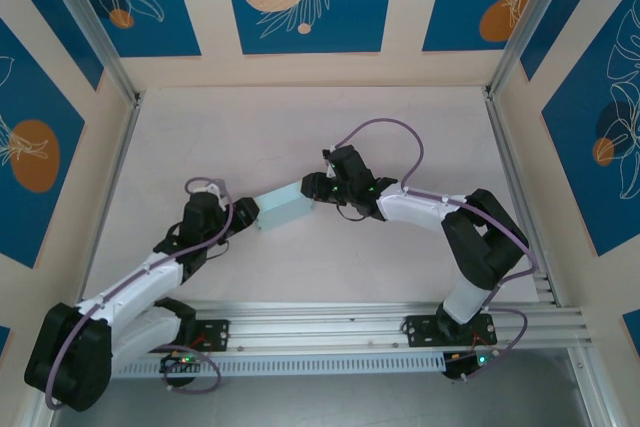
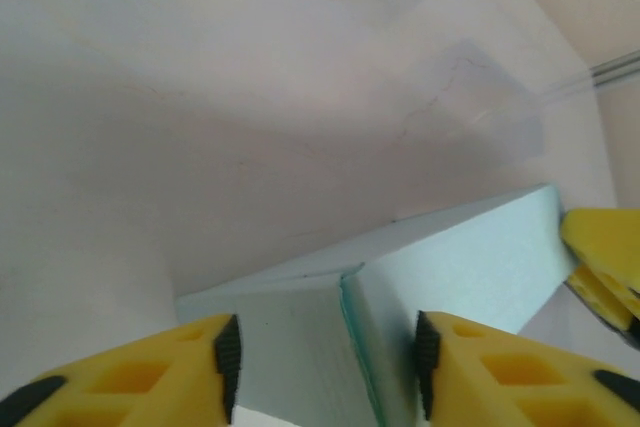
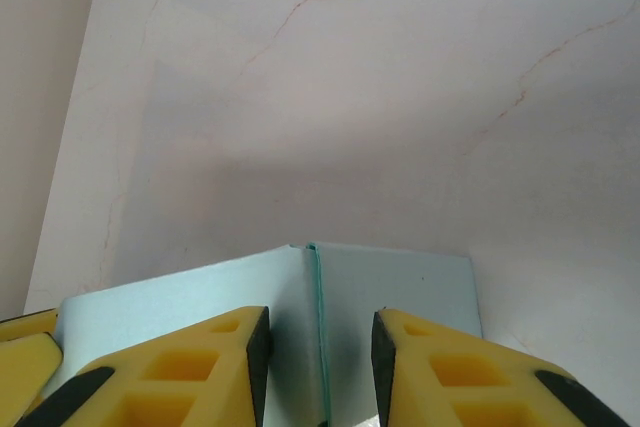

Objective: Fold the paper box

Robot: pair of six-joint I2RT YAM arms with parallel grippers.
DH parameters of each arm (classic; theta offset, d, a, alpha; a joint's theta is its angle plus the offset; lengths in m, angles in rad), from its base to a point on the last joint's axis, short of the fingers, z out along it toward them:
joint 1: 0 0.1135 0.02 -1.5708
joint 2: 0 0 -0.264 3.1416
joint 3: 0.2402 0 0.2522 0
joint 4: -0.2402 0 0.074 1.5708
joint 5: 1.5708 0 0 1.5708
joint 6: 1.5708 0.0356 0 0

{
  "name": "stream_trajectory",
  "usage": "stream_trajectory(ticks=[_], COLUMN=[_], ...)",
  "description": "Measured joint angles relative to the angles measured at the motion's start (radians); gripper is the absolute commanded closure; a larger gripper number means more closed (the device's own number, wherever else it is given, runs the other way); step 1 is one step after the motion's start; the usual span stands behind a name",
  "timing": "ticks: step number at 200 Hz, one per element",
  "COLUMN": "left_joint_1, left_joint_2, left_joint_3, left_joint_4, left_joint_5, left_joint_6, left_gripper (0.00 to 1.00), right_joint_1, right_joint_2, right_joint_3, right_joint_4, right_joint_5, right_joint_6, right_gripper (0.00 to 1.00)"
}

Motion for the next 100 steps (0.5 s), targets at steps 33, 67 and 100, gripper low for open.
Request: stream_trajectory(ticks=[33, 67, 100], left_joint_1=[0.003, 0.011, 0.017], left_joint_2=[-0.004, 0.013, 0.039], left_joint_3=[-0.033, -0.052, -0.058], left_joint_4=[0.077, 0.14, 0.202], left_joint_5=[0.035, 0.056, 0.077], left_joint_6=[-0.036, -0.044, -0.04], left_gripper=[0.76, 0.84, 0.95], right_joint_1=[-0.001, -0.003, -0.013], right_joint_2=[0.002, 0.002, 0.002], right_joint_3=[0.0, 0.0, 0.0], right_joint_4=[0.004, 0.006, 0.007], right_joint_5=[-0.001, -0.004, -0.006], right_joint_6=[0.0, 0.0, 0.0], right_gripper=[0.69, 0.7, 0.73])
